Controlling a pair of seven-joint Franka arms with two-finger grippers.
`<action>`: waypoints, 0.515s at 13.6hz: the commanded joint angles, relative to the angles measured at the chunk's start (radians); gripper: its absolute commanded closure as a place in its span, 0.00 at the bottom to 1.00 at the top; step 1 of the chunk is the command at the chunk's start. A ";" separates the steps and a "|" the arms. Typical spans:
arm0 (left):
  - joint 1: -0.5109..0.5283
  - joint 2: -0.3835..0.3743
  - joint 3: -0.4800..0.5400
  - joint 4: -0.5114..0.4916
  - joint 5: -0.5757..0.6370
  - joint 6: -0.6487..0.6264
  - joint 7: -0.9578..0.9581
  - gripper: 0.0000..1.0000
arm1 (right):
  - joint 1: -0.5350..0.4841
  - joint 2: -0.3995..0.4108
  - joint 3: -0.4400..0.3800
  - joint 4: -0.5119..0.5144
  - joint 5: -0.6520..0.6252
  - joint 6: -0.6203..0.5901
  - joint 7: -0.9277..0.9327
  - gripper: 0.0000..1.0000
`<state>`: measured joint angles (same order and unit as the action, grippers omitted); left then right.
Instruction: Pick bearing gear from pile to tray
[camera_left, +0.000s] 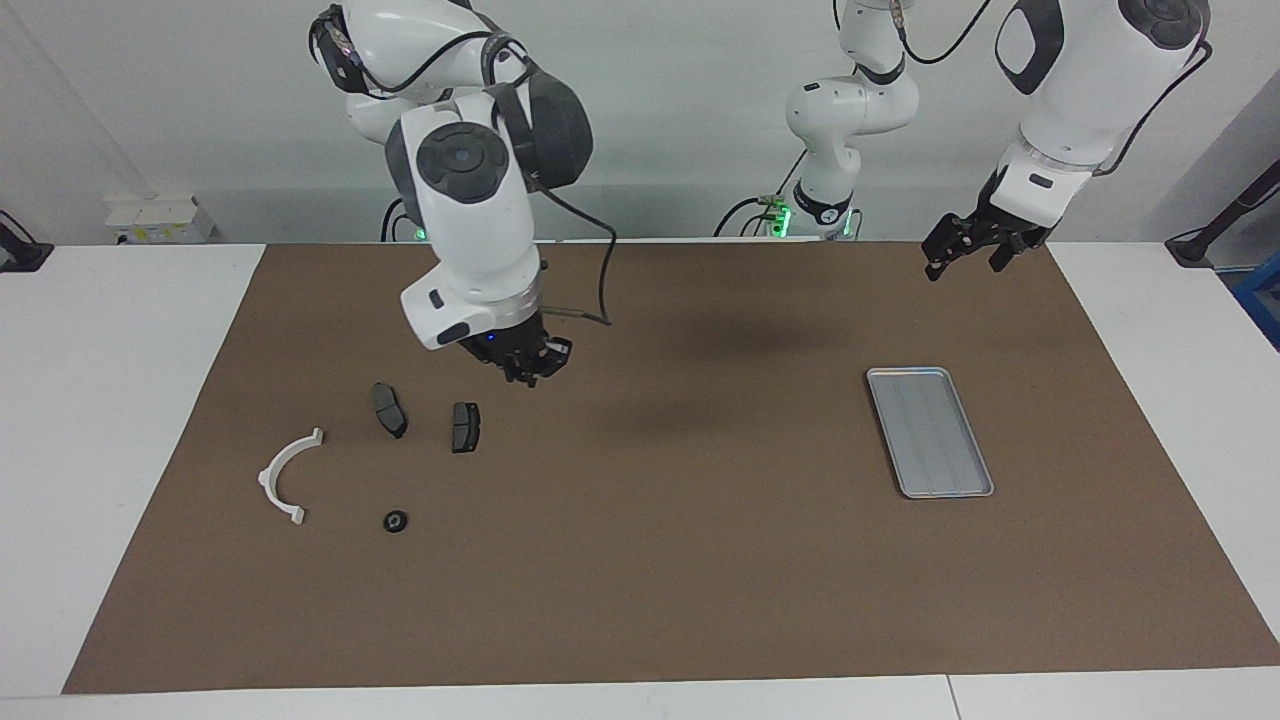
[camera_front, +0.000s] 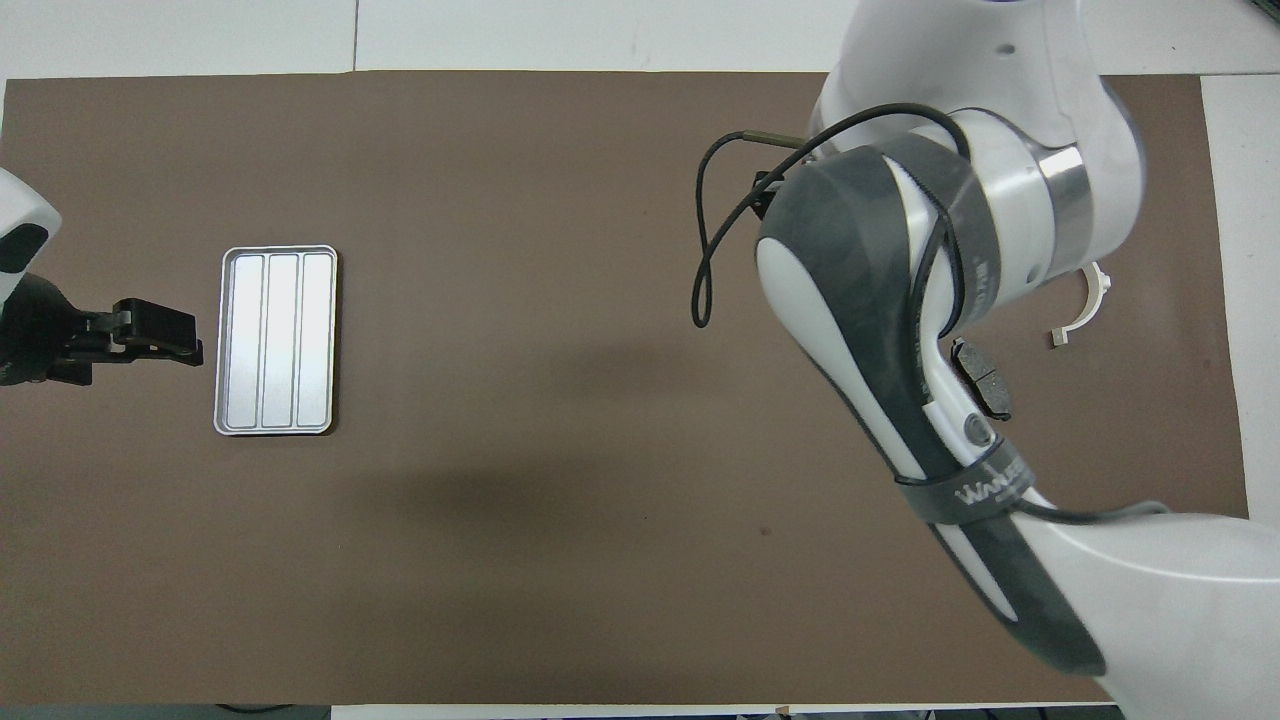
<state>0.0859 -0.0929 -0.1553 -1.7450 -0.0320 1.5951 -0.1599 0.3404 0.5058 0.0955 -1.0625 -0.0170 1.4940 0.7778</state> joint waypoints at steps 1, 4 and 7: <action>0.003 -0.015 0.002 -0.007 -0.017 -0.012 0.008 0.00 | 0.093 0.020 0.001 0.033 0.043 0.035 0.220 1.00; 0.003 -0.015 0.002 -0.007 -0.017 -0.012 0.008 0.00 | 0.192 0.043 -0.002 0.023 0.043 0.123 0.355 1.00; 0.003 -0.015 0.002 -0.007 -0.017 -0.014 0.008 0.00 | 0.212 0.085 -0.002 -0.003 0.040 0.221 0.399 1.00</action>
<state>0.0859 -0.0929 -0.1553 -1.7450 -0.0320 1.5951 -0.1599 0.5597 0.5584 0.0978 -1.0605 0.0071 1.6573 1.1574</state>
